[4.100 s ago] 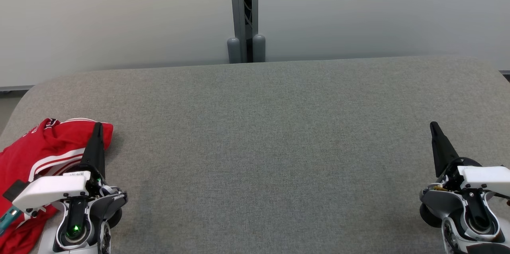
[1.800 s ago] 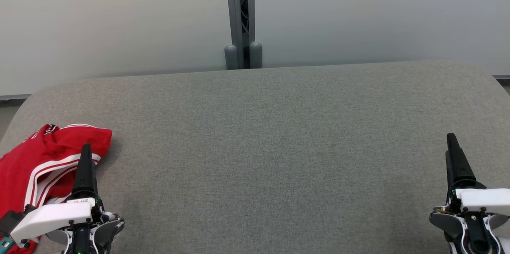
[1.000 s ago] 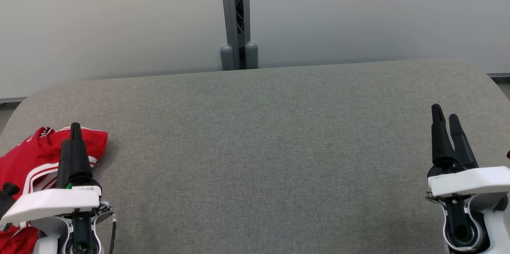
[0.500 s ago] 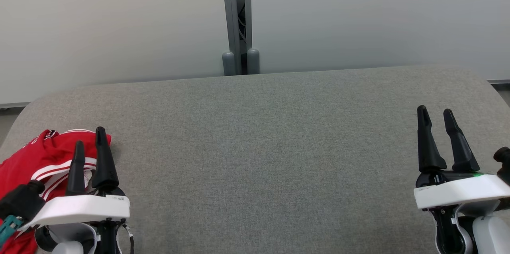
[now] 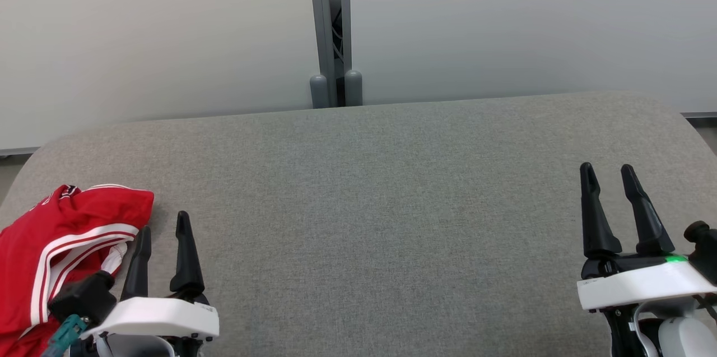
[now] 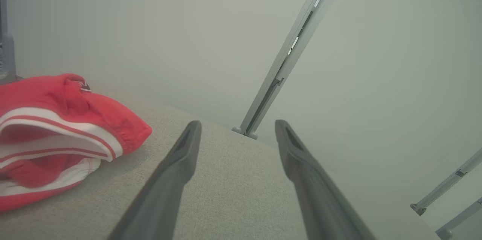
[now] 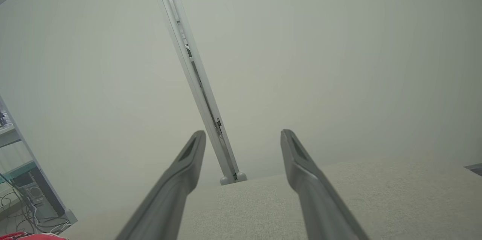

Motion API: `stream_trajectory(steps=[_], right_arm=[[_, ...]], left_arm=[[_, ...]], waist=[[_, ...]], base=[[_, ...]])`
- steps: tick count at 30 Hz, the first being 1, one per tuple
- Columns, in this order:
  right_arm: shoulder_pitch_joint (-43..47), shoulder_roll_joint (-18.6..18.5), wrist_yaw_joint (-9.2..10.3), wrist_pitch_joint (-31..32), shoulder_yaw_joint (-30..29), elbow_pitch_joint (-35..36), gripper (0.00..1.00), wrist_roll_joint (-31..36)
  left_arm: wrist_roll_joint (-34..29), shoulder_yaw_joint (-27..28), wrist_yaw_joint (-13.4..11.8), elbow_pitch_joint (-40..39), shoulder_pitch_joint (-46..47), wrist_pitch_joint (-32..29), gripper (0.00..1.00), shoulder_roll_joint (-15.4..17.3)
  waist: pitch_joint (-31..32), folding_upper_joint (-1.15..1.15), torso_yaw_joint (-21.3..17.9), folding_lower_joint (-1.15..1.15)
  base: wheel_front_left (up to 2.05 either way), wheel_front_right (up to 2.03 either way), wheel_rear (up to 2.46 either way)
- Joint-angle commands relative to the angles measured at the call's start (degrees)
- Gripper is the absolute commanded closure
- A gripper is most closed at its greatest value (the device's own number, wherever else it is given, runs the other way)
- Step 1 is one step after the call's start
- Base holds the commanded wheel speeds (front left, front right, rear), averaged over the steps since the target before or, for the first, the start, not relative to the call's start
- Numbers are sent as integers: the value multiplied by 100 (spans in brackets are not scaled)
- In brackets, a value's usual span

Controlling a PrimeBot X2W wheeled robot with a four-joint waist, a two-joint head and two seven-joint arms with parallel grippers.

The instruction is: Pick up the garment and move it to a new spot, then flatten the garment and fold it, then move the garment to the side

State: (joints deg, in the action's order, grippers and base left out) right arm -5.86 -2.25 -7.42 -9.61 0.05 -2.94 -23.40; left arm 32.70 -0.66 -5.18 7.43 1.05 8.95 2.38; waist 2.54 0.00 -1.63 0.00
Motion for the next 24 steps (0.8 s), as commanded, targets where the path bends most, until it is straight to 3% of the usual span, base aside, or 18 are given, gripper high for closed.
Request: stream_trajectory(steps=[1, 15, 24], right_arm=[[31, -51, -10, -82, -75, -33, 0, 201], [122, -62, -10, -241, 121, -387, 0, 823], [135, -70, -11, -342, 194, -750, 0, 998]], left_arm=[[-279, -74, -91, -89, -26, 74, 0, 37], [-1149, -479, -287, 124, -171, 253, 0, 46], [-1466, -674, -232, 438, -253, 374, 0, 52]], waist=[[6, 0, -11, 0], [70, 0, -31, 0], [124, 0, -47, 0]], base=[[0, 0, 0], [0, 0, 0], [0, 0, 0]])
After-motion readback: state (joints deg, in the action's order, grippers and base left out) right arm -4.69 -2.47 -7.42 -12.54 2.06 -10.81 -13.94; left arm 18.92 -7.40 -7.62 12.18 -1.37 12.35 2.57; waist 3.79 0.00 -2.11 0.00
